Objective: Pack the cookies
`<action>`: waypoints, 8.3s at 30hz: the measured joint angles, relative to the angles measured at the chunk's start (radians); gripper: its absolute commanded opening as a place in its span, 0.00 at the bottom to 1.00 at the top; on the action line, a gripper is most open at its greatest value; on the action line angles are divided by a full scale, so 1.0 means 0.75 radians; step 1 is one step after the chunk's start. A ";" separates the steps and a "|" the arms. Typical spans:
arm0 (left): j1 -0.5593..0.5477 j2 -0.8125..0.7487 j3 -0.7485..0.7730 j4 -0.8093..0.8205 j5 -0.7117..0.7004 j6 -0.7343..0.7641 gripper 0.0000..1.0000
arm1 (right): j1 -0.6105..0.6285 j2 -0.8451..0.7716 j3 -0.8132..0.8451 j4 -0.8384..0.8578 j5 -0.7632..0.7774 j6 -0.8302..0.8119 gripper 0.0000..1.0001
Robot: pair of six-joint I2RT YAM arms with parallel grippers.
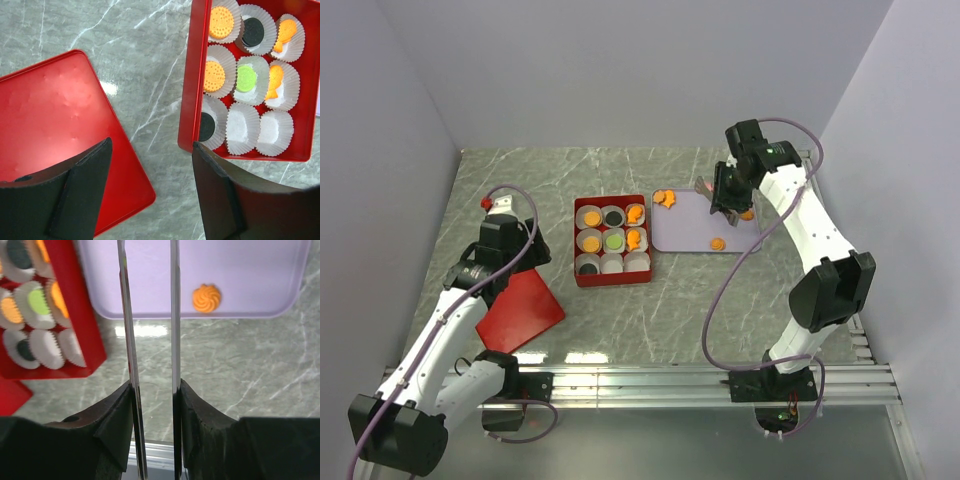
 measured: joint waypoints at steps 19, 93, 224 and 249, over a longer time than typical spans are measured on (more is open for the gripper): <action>0.000 -0.040 0.000 -0.001 0.001 0.002 0.74 | 0.476 -0.124 0.027 -0.001 -0.054 0.101 0.41; -0.009 -0.189 -0.020 0.007 0.024 0.013 0.99 | 0.645 -0.226 -0.296 0.112 0.240 0.162 0.56; -0.009 -0.187 -0.021 0.007 0.029 0.014 0.98 | 0.649 -0.210 -0.368 0.058 -0.082 0.269 0.47; -0.009 -0.187 -0.021 0.007 0.019 0.013 0.98 | 0.474 -0.240 -0.275 0.028 0.036 0.171 0.51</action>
